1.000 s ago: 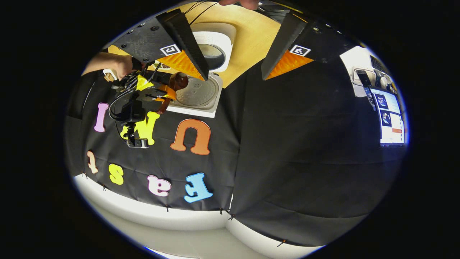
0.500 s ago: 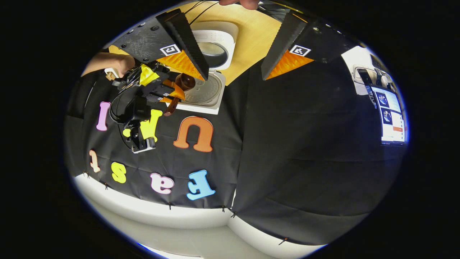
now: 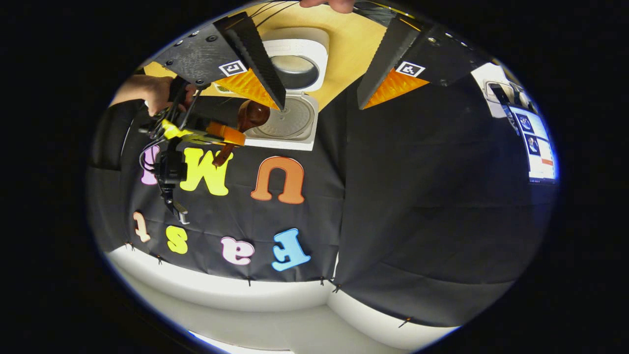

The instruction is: Close the left gripper, press the button to open the rice cooker; take a wooden spoon from the chopstick holder with the right hand, scoop a spoonful of rice and pour it into the rice cooker, then put the wooden spoon back into the chopstick holder.

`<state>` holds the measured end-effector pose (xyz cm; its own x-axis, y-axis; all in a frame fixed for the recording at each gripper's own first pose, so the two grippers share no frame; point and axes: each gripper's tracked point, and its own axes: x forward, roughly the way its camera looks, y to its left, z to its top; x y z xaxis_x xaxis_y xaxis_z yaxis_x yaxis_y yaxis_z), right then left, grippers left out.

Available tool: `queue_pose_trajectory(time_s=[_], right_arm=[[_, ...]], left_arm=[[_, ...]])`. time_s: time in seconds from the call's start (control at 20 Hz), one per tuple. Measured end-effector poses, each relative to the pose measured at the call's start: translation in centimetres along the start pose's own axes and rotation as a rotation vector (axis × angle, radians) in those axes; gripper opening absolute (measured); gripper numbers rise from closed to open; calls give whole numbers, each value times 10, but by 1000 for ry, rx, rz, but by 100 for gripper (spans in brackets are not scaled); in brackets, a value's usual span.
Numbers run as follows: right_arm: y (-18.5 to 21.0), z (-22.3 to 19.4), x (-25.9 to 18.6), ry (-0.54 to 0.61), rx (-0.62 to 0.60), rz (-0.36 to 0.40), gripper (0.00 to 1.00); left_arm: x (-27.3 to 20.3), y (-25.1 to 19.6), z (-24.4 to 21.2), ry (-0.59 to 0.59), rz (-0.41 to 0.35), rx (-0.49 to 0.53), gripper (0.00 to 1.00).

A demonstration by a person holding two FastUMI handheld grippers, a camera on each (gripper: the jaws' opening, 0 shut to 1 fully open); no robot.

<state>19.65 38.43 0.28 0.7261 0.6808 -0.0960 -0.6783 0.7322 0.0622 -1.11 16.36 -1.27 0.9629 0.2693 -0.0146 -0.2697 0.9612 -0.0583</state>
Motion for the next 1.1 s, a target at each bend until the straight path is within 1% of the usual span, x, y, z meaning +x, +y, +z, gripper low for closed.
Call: queue_pose_trajectory(time_s=[0.15,0.25,0.4,0.6,0.7,0.8,0.9,1.1], right_arm=[[-23,13,-37,-14,117,-18,9],[-45,22,-64,-34,177,-49,10],[-89,27,-109,-77,237,-127,9],[-156,7,-167,-76,306,-252,9],[-196,-8,-197,-69,342,-332,9],[-230,-20,-227,-72,381,-404,9],[-264,-32,-253,-72,395,-477,9],[-311,-58,-295,-59,409,-571,9]], left_arm=[[4,-18,4,-11,-42,-12,94],[8,-38,5,-15,-82,-21,94],[11,-77,1,-12,-170,-30,94],[10,-119,5,-23,-252,-13,94],[10,-133,3,-23,-269,-6,94],[12,-142,1,-14,-269,10,94],[16,-150,0,-3,-267,12,94],[20,-163,-5,31,-252,3,94]])
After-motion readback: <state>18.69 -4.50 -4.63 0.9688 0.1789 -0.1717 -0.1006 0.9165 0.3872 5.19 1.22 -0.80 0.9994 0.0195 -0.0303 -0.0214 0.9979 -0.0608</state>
